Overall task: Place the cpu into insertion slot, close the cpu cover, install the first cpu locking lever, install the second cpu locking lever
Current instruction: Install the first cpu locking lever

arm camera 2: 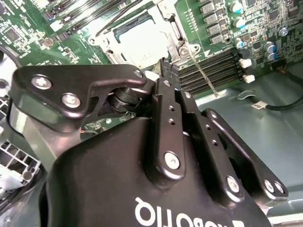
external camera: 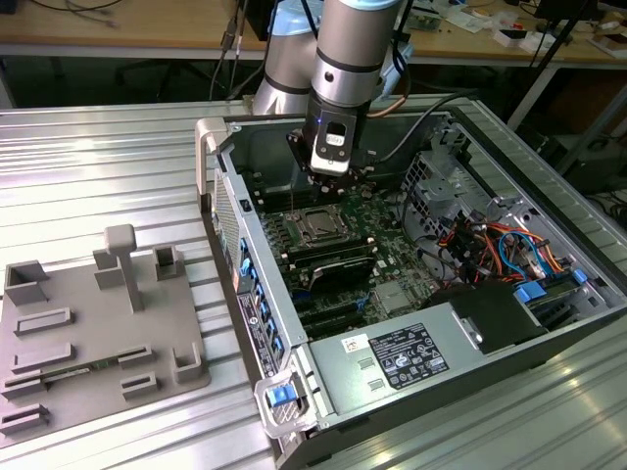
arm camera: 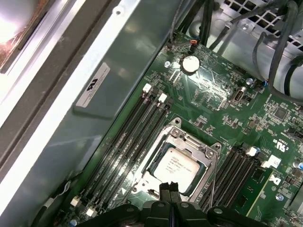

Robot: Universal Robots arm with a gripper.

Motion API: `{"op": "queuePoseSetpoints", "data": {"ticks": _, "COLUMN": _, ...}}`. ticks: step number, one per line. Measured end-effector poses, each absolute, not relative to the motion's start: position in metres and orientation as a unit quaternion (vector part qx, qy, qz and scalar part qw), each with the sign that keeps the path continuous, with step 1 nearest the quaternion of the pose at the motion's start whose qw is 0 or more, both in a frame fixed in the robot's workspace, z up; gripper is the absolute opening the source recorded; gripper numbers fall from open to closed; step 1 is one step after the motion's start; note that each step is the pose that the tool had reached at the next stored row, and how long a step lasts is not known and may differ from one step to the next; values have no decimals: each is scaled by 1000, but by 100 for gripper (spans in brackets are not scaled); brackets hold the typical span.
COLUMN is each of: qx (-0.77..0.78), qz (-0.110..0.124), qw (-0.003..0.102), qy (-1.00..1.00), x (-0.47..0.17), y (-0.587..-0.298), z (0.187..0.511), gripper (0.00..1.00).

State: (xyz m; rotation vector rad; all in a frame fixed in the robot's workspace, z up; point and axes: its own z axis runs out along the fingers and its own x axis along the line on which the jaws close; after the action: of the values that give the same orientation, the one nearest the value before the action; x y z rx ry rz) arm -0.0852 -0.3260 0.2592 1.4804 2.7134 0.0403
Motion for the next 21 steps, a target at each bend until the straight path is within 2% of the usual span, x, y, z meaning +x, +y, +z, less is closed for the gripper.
{"op": "queuePoseSetpoints", "data": {"ticks": 6, "qx": 423, "qz": 15, "qw": 24, "qy": 906, "x": -86, "y": -326, "z": 259, "gripper": 11}}
{"op": "queuePoseSetpoints", "data": {"ticks": 21, "qx": 416, "qz": 15, "qw": 24, "qy": 909, "x": -103, "y": -326, "z": 259, "gripper": 11}}
